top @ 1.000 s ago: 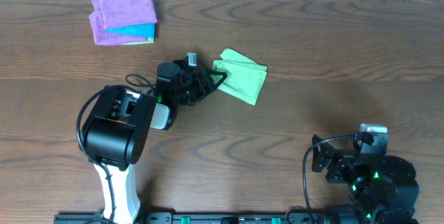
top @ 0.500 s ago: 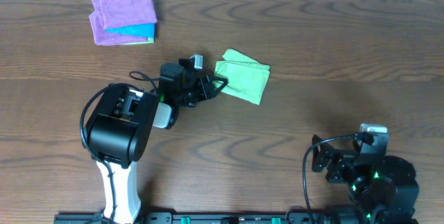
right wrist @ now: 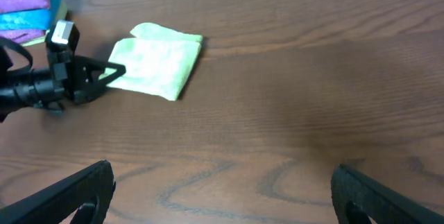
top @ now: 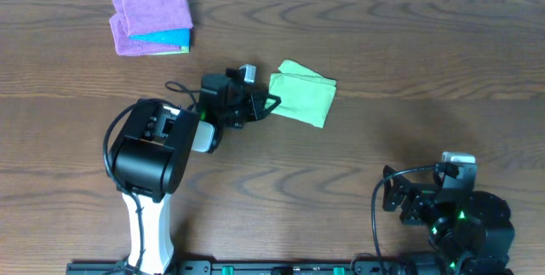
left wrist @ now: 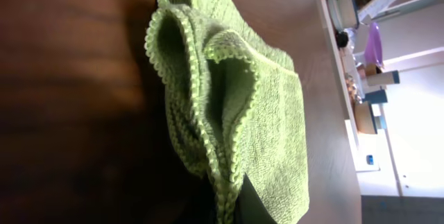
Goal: Fold the cloth
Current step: 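Carry the folded towel with the left gripper toward the pink cloth stack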
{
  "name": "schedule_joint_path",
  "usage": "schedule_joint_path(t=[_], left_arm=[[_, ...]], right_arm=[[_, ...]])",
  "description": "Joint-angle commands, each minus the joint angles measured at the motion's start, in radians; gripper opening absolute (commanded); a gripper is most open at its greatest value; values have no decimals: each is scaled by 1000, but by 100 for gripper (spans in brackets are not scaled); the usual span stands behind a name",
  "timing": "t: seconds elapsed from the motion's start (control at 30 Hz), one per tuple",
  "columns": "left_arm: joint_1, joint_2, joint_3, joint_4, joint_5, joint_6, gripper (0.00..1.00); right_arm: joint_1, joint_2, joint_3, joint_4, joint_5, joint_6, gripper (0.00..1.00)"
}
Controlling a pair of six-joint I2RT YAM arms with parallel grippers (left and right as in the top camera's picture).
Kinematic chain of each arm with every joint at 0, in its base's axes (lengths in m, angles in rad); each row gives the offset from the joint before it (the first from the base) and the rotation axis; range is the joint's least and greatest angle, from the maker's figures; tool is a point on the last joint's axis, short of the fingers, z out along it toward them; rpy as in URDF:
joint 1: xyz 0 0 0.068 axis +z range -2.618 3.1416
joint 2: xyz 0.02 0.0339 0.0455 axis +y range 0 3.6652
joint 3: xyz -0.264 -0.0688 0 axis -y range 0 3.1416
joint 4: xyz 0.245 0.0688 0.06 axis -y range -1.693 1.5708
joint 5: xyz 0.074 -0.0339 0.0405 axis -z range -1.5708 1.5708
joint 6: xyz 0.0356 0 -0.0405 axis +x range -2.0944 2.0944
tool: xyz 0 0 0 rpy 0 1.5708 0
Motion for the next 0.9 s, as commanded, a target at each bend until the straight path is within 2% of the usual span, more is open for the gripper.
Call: schedule_joint_path(t=[0.0, 0.4, 0.6, 0.87], left_arm=[[-8, 46, 64, -13, 64, -23, 6], [3, 36, 356, -32, 138, -241, 6], [16, 36, 497, -169, 133, -245, 6], [35, 37, 589, -267, 113, -234, 6]], right_arm=[[-9, -5, -5, 0, 10, 16, 99], [-9, -5, -5, 0, 10, 16, 99], [-9, -5, -5, 0, 10, 16, 99], [-9, -5, -5, 0, 10, 16, 99]])
